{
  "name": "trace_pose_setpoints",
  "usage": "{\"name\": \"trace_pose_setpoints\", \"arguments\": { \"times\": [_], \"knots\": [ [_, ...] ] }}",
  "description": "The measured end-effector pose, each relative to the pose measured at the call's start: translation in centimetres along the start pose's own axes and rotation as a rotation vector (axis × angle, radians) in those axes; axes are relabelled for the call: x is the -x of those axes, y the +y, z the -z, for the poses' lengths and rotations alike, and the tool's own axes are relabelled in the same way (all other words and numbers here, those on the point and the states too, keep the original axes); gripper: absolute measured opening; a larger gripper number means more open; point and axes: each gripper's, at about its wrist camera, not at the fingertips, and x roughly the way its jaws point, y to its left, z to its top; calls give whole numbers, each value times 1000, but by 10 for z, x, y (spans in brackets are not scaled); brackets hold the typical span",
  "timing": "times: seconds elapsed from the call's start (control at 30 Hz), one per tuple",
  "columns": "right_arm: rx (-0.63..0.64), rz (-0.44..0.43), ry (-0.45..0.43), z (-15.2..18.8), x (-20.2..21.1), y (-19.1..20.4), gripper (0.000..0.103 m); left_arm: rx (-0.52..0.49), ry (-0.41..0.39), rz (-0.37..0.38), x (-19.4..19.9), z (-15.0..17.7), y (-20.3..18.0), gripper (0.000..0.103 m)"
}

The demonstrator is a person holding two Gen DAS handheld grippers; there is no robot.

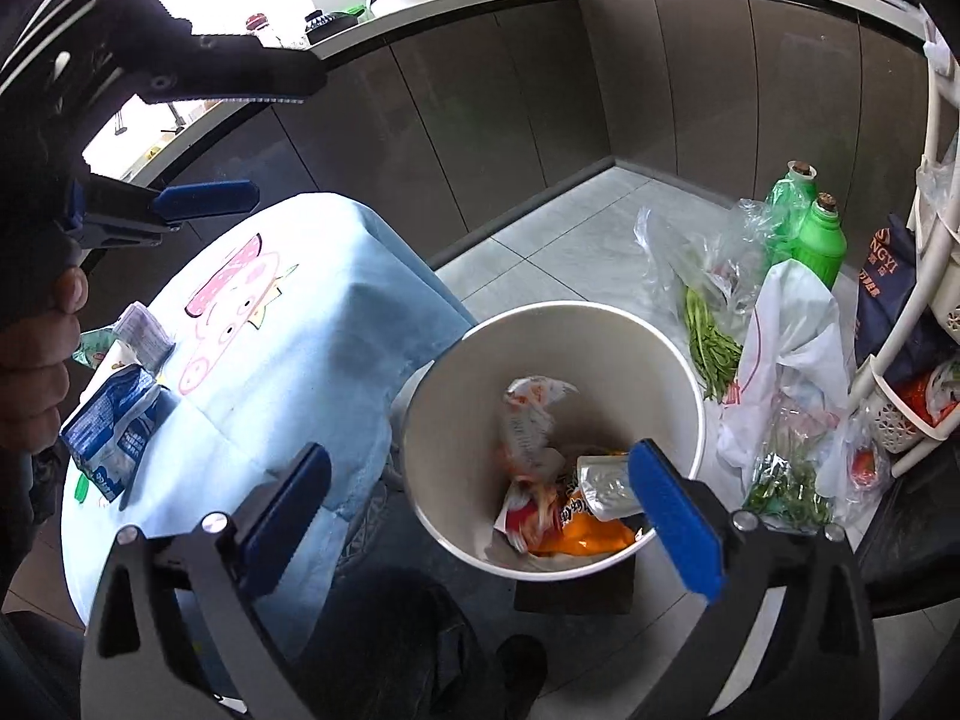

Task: Collect trash
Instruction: 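Carry the wrapper and red packet over the white bucket and open both tools, then move both tools back over the table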

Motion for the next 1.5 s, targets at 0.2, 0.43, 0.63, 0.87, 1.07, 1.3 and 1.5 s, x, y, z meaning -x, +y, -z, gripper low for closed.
{"name": "trace_pose_setpoints", "arguments": {
  "times": [0.2,0.43,0.63,0.87,1.07,1.3,1.5],
  "knots": [
    [16,8,-21,-6,15,12,100,-8,-11,-4,15,2,0,94],
    [83,0,-85,-20,49,42,100,12,-71,-13,61,2,4,94],
    [163,-36,-178,-32,88,83,100,73,-146,-51,128,16,23,94],
    [270,-104,-194,-36,102,139,100,165,-215,-151,202,60,73,94],
    [356,-164,-140,-30,89,193,100,276,-236,-304,251,116,131,94],
    [424,-227,-69,-13,66,249,100,415,-217,-402,281,181,193,94],
    [414,-273,-6,-5,41,282,100,464,-177,-429,277,232,217,94]
  ]
}}
